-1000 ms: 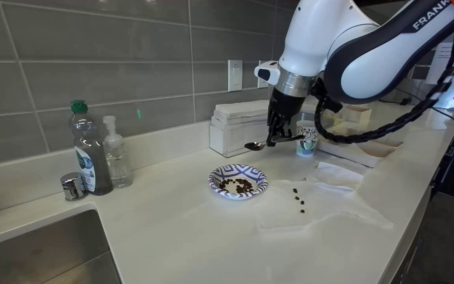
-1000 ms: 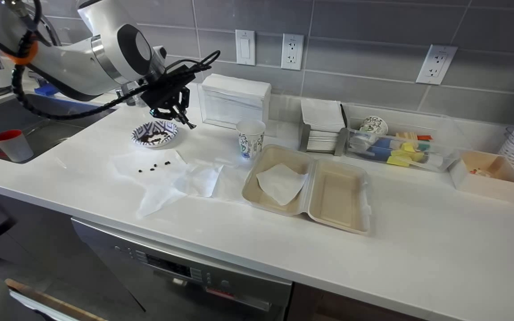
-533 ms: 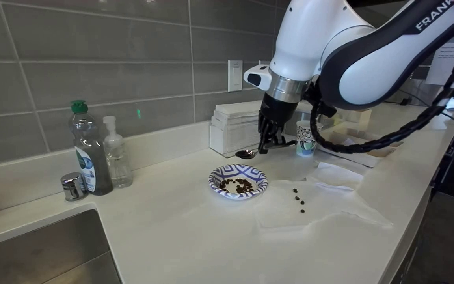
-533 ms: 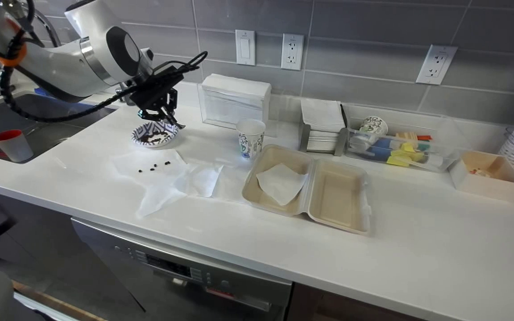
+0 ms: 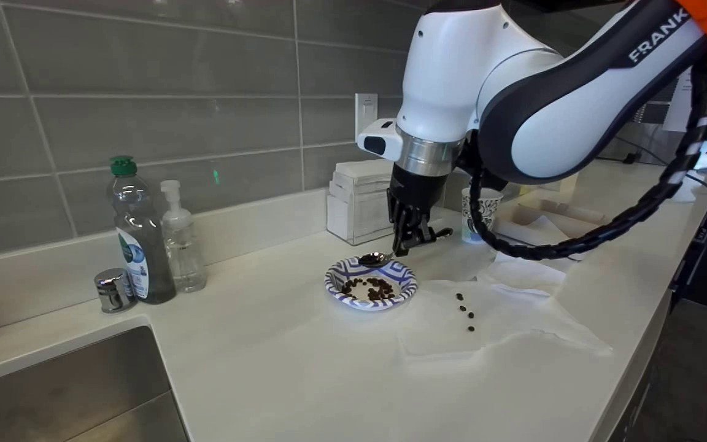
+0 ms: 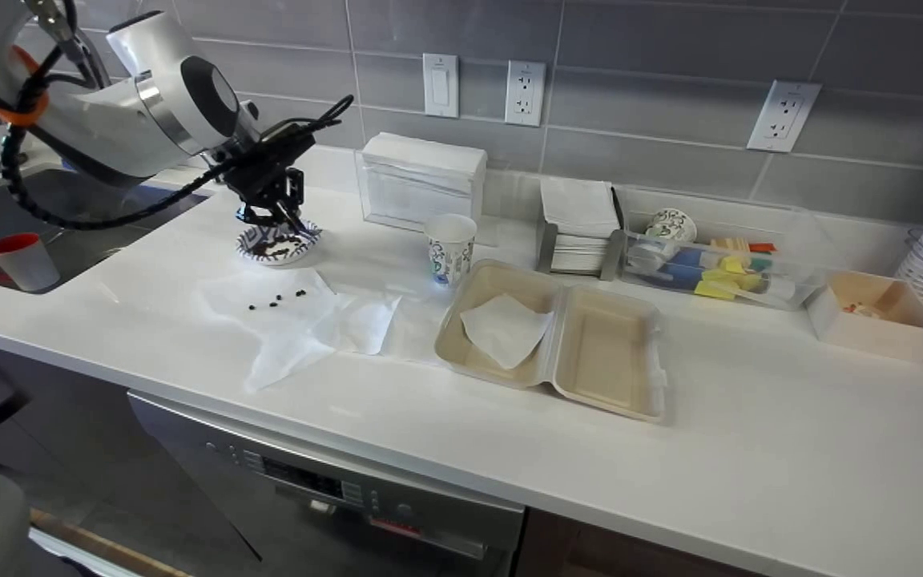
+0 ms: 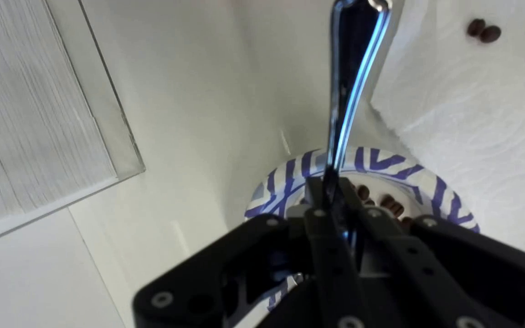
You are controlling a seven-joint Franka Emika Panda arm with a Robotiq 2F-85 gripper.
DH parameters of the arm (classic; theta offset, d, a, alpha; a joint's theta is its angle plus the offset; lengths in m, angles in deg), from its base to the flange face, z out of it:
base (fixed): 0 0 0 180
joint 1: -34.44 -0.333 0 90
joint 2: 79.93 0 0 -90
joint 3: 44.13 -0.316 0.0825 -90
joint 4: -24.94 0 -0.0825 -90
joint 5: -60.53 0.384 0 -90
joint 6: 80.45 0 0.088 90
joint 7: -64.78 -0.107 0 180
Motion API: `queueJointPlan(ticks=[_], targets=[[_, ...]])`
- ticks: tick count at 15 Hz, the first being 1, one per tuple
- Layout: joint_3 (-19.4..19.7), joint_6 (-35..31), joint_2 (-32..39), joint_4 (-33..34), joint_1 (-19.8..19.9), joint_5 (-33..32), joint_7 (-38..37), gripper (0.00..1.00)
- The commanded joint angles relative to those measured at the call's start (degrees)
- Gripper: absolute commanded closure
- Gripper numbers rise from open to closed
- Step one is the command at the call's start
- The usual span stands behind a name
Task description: Move some of the contents in the bowl using a spoon and put them on the paper towel
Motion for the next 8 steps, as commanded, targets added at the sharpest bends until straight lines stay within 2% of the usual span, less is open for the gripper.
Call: queueJointPlan(ticks=[1, 8], targets=[[0.13, 3.47, 2.78, 2.98, -1.17, -5.43, -0.92, 0.98], [-0.25, 5.31, 7.06, 6.05, -2.88, -12.38, -1.51, 0.98]])
